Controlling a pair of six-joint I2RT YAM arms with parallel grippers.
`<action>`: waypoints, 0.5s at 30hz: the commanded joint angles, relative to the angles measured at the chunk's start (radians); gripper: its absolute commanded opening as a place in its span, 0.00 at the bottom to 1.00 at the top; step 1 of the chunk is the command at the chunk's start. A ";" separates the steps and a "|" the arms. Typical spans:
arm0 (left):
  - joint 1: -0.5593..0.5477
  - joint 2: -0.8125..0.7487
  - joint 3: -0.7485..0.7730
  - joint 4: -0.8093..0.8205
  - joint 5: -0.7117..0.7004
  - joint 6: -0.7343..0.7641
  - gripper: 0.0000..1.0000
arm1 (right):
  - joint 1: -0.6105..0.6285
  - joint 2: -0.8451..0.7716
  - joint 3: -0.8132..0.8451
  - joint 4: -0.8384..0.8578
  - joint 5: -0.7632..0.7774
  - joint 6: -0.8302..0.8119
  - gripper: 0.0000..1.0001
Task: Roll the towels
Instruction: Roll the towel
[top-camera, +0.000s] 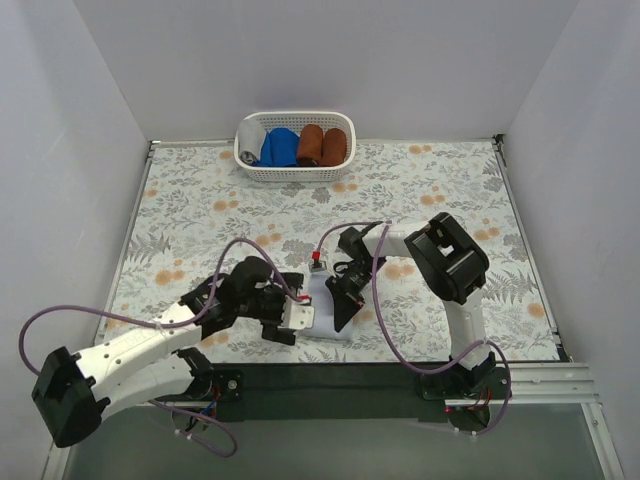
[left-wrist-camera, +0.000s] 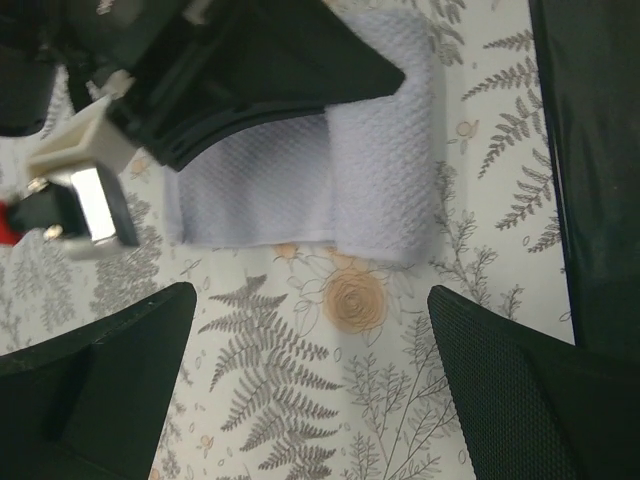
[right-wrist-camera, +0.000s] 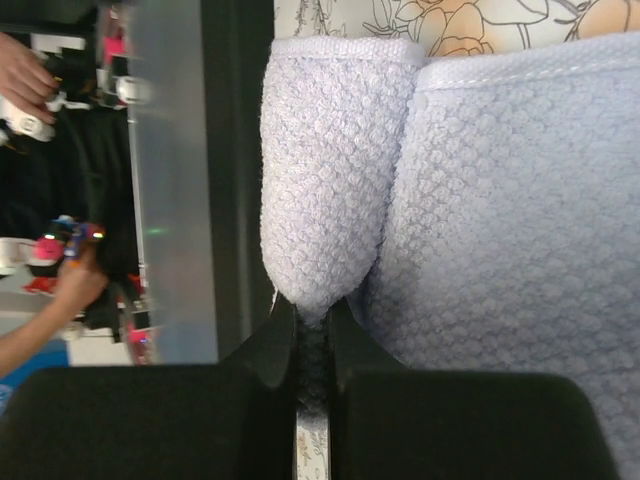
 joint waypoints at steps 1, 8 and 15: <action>-0.128 0.054 -0.031 0.158 -0.196 -0.015 0.98 | -0.007 0.078 0.031 -0.099 -0.024 -0.088 0.01; -0.298 0.197 0.003 0.179 -0.245 -0.015 0.81 | -0.054 0.134 0.037 -0.110 -0.055 -0.138 0.01; -0.366 0.313 -0.015 0.273 -0.265 -0.053 0.73 | -0.066 0.149 0.031 -0.110 -0.049 -0.155 0.01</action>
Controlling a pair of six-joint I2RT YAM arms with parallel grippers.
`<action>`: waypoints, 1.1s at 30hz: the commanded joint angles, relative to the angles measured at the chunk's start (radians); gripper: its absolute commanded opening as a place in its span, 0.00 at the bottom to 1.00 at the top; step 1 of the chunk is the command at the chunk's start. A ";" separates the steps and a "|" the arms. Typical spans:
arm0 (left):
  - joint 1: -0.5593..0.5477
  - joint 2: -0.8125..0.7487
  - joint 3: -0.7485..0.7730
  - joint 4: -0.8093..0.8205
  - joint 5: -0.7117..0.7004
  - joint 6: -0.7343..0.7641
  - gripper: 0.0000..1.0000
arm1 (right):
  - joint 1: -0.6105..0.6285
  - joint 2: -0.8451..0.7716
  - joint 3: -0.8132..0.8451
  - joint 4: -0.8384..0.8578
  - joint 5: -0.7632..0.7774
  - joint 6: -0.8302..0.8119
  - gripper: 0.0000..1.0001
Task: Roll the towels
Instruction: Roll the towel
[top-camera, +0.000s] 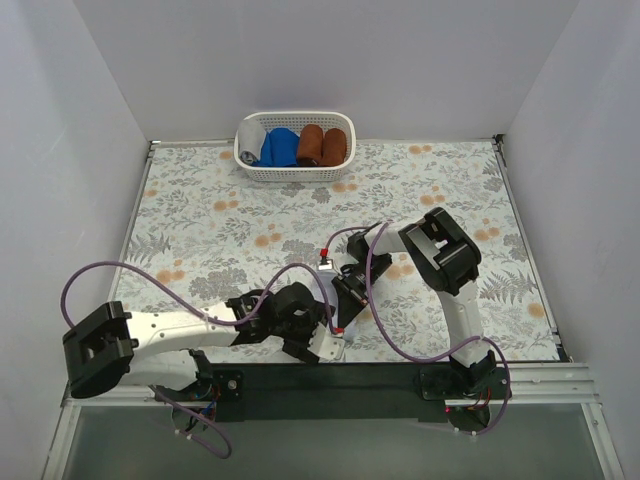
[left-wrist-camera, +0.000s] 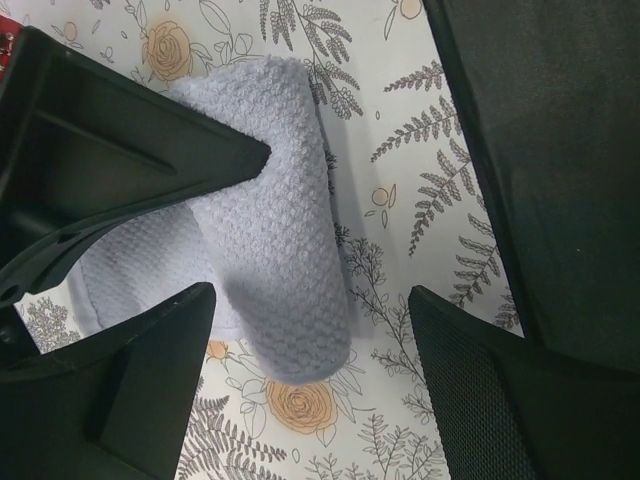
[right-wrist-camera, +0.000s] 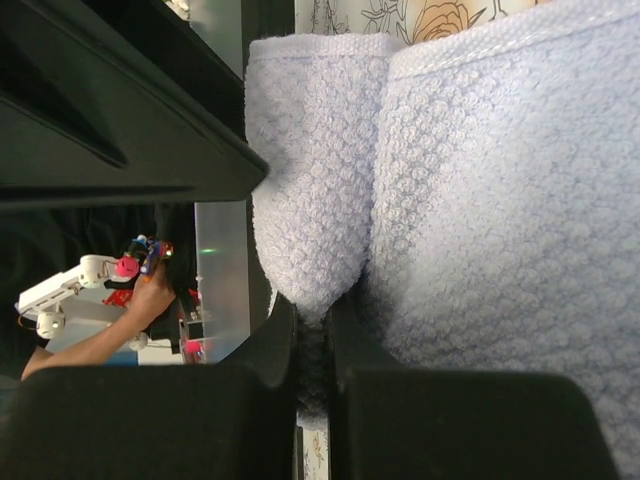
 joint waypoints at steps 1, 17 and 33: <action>-0.007 0.026 0.012 0.084 -0.032 -0.015 0.73 | -0.006 0.030 0.000 0.017 0.074 -0.064 0.01; -0.005 0.221 0.087 -0.052 0.075 -0.063 0.10 | -0.105 -0.099 0.053 0.007 0.229 -0.006 0.37; 0.376 0.688 0.527 -0.526 0.625 -0.107 0.00 | -0.300 -0.538 0.010 -0.004 0.487 -0.011 0.62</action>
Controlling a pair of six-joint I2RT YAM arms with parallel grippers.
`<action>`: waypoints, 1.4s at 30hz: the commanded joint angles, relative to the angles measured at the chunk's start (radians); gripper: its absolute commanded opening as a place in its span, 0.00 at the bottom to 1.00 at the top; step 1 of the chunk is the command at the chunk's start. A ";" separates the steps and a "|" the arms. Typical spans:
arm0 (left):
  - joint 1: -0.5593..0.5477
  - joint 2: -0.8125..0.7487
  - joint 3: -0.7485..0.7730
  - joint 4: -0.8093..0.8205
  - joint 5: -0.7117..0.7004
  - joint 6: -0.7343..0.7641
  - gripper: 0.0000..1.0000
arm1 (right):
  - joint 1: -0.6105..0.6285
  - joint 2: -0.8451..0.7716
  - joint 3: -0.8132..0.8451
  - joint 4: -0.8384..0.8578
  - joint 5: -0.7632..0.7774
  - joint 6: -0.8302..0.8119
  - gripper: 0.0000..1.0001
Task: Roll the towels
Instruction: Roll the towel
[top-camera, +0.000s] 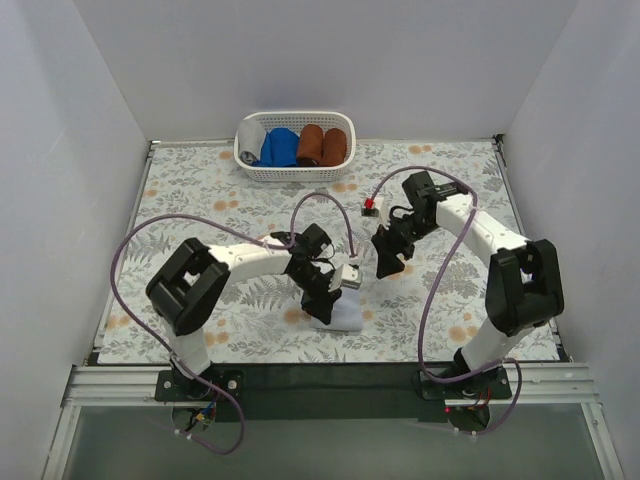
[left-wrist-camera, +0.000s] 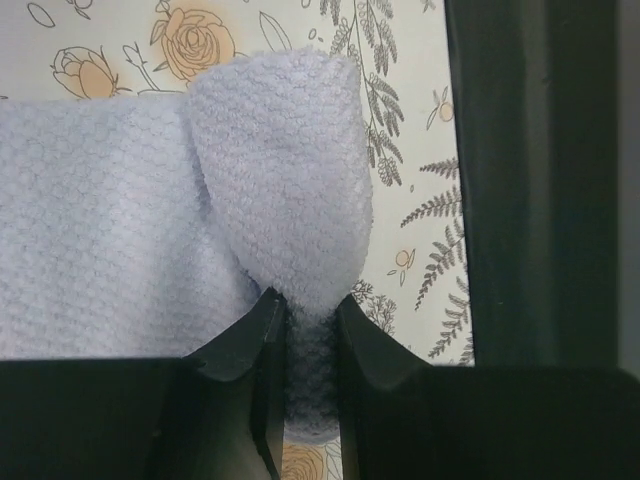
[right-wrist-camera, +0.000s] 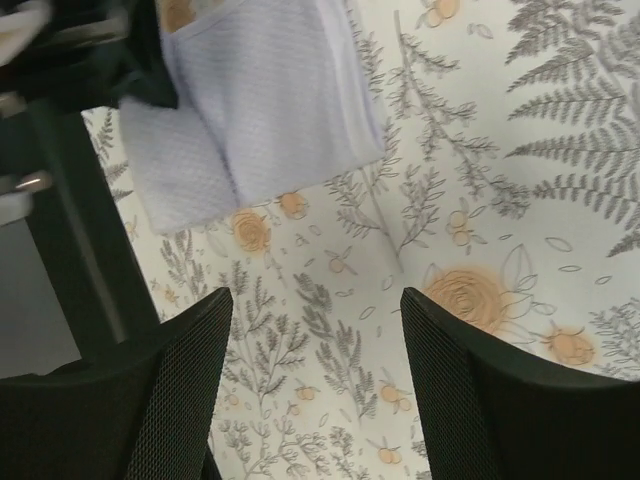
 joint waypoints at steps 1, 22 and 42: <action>0.072 0.166 0.092 -0.226 0.172 0.047 0.00 | 0.008 -0.086 -0.075 0.001 -0.043 -0.007 0.63; 0.248 0.638 0.481 -0.499 0.176 0.162 0.04 | 0.621 -0.198 -0.362 0.508 0.522 0.188 0.59; 0.431 0.156 0.254 -0.288 0.221 0.118 0.49 | 0.491 -0.144 -0.440 0.489 0.171 0.125 0.01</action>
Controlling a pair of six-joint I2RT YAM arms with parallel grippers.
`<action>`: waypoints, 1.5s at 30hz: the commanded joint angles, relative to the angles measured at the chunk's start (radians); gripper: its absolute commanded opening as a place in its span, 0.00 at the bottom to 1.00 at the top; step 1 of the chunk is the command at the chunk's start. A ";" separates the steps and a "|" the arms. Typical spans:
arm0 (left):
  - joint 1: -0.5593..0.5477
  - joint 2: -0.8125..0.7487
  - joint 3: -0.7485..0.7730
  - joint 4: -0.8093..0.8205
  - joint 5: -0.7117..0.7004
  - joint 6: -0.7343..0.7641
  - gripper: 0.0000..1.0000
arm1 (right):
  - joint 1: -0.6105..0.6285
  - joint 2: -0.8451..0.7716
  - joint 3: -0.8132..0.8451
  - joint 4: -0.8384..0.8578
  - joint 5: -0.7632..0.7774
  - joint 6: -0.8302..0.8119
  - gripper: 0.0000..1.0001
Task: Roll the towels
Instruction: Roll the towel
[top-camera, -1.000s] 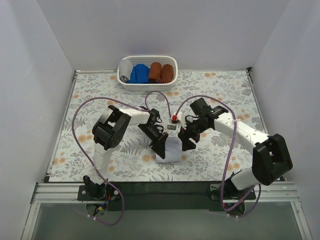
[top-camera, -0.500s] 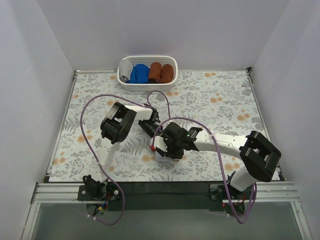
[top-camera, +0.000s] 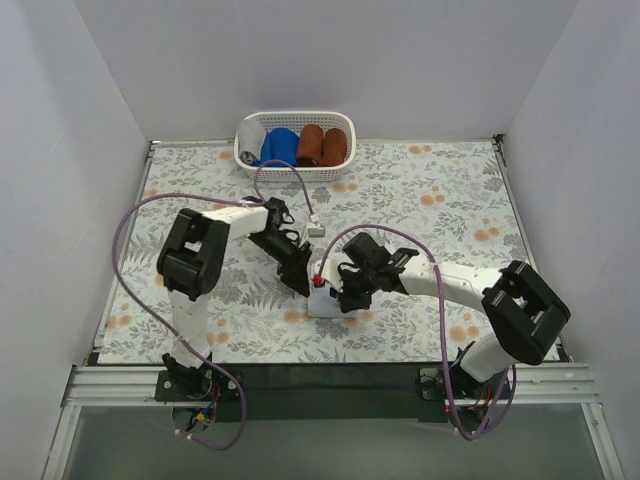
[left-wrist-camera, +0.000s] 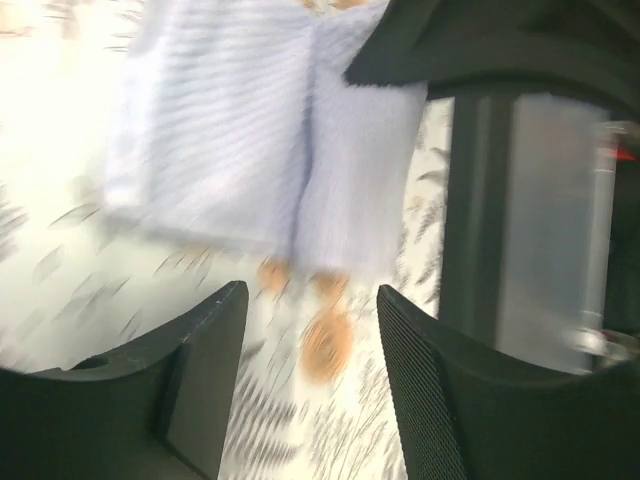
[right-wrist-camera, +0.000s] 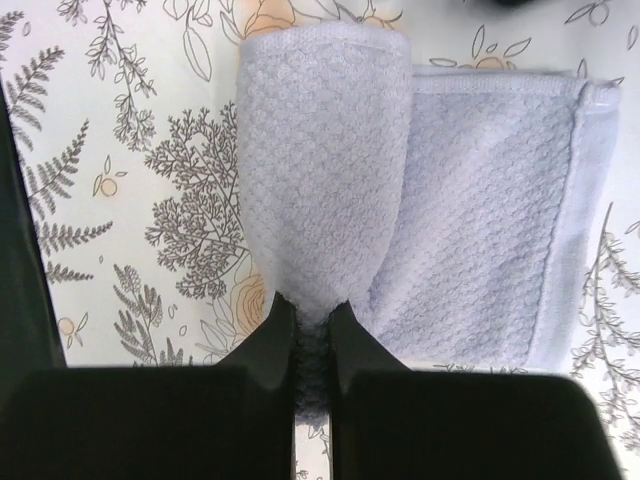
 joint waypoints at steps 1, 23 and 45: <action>0.066 -0.223 -0.054 0.195 -0.148 0.017 0.52 | -0.060 0.042 -0.005 -0.137 -0.183 -0.036 0.01; -0.490 -0.838 -0.651 0.788 -0.738 0.265 0.66 | -0.367 0.545 0.314 -0.501 -0.784 -0.190 0.01; -0.612 -0.538 -0.656 0.909 -0.920 0.258 0.07 | -0.445 0.774 0.502 -0.840 -0.853 -0.391 0.37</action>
